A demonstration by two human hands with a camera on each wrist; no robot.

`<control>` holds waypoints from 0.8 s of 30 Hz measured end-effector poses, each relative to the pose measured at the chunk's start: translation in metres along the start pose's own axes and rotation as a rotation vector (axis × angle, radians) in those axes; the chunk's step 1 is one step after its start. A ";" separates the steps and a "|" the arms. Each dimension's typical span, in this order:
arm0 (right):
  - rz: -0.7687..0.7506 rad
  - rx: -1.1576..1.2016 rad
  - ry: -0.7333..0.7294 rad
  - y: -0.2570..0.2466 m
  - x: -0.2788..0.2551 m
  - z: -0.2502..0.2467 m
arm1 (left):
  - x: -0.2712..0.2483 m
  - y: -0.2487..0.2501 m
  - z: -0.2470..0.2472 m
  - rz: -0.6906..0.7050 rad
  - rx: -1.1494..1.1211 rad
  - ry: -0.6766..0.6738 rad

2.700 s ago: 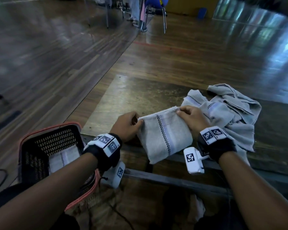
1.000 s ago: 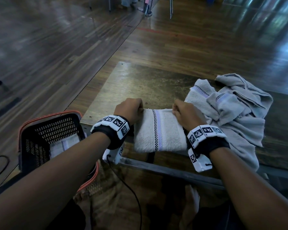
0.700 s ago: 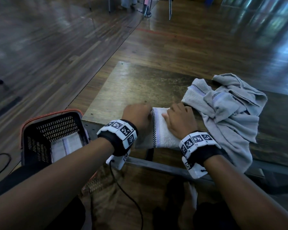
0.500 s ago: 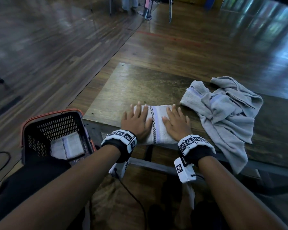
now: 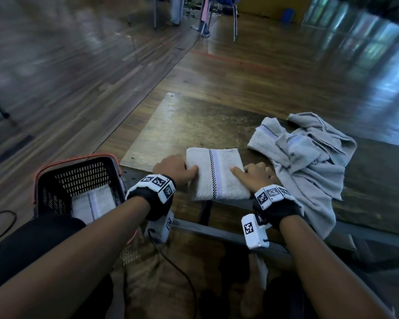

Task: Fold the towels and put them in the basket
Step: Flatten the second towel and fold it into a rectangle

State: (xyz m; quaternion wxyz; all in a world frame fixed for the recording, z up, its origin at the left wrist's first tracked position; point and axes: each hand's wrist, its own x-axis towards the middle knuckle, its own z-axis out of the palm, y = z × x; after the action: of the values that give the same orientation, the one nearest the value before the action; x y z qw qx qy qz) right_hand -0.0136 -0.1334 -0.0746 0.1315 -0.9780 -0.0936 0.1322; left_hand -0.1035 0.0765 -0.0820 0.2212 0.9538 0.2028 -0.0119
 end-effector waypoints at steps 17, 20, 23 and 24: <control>0.010 0.826 -0.043 0.024 -0.085 0.020 | -0.095 -0.002 0.030 -0.365 -1.076 -0.081; 0.083 0.937 -0.227 0.043 -0.122 0.046 | -0.138 -0.018 0.053 -0.364 -1.064 -0.214; 0.179 1.012 -0.452 0.060 -0.163 0.075 | -0.182 -0.035 0.078 -0.350 -1.069 -0.309; 0.210 1.036 -0.508 0.065 -0.176 0.086 | -0.195 -0.040 0.085 -0.353 -1.091 -0.338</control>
State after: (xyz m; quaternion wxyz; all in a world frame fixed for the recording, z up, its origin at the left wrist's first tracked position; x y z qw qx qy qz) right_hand -0.1946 -0.2131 -0.1314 0.5519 -0.7279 0.0521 0.4036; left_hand -0.2927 -0.0014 -0.1534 0.7029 0.6394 0.2970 -0.0942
